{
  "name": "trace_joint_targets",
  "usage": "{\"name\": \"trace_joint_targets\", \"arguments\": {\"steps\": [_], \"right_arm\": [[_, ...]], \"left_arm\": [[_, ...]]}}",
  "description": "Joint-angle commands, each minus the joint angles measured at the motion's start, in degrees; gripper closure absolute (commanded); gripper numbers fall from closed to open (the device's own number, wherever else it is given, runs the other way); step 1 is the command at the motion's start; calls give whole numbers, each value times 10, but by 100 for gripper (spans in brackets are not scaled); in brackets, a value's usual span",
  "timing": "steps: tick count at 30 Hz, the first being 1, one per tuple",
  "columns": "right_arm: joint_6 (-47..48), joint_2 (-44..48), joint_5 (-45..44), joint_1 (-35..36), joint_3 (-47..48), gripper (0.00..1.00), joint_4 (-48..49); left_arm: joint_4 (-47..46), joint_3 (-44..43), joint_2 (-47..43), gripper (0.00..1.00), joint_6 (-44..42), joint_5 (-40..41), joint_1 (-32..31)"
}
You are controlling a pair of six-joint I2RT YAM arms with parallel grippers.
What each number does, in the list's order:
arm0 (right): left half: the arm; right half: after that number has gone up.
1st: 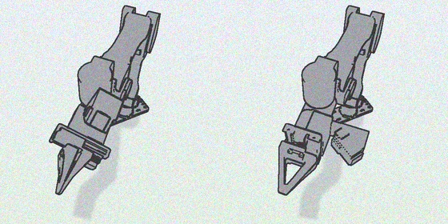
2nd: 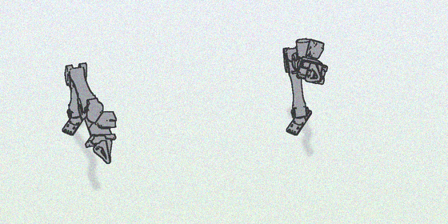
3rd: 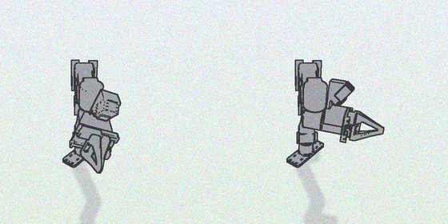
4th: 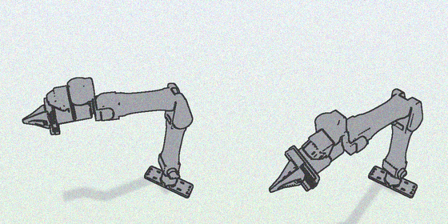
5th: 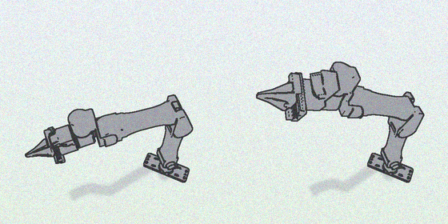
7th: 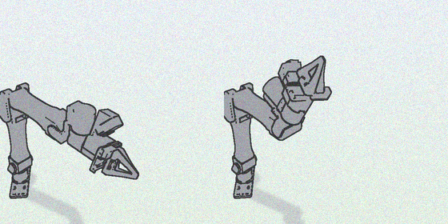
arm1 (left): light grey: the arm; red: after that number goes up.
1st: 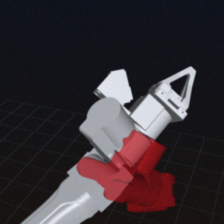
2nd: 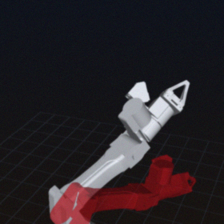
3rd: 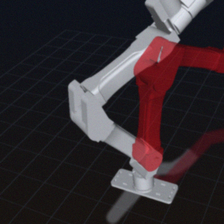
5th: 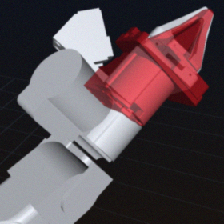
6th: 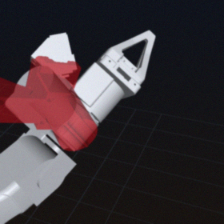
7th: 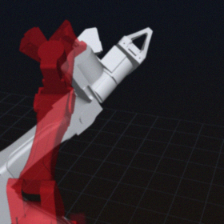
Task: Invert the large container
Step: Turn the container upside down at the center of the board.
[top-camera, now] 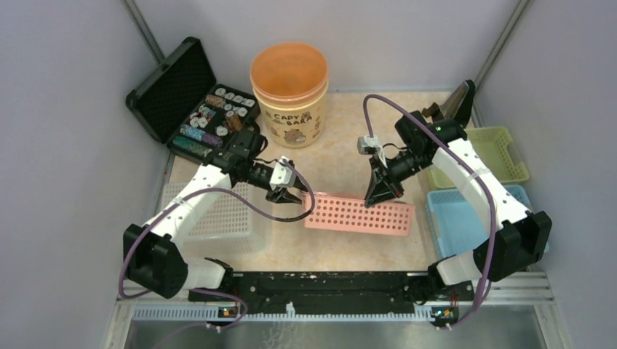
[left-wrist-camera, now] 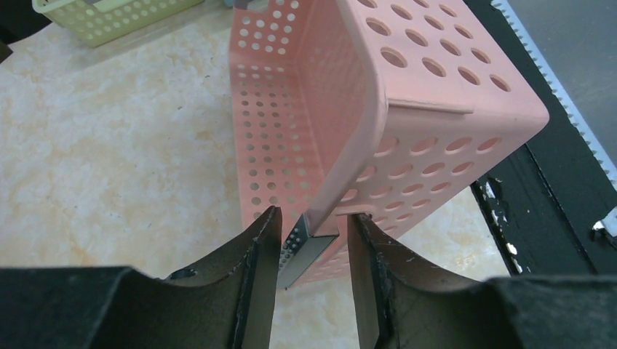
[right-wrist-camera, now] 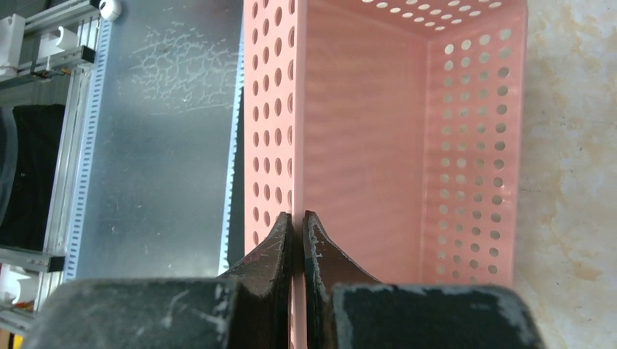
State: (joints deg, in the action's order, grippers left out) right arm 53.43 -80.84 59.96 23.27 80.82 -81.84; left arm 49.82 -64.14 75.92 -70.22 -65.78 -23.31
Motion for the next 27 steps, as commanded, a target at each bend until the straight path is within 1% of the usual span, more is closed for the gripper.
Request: {"name": "trace_joint_targets", "arguments": {"steps": [1,3,4,9,14,19,27], "right_arm": [[31,-6,42,3,45,100,-11],[36,-8,44,1,51,100,-20],[40,-10,46,0,54,100,-25],[50,-18,53,-2,55,100,-35],[50,-25,50,-6,43,100,-26],[28,-25,24,-24,28,100,10],[-38,-2,-38,-29,-8,71,121]], "left_arm": [[10,18,-4,54,-12,-18,-5],[-4,28,-7,56,-8,-12,-5],[-14,33,-8,58,-4,-9,-5],[-90,62,-19,78,52,6,-5],[-160,83,-29,100,133,12,-5],[-190,97,-34,100,189,10,-5],[-191,98,-20,100,243,16,-5]]}}
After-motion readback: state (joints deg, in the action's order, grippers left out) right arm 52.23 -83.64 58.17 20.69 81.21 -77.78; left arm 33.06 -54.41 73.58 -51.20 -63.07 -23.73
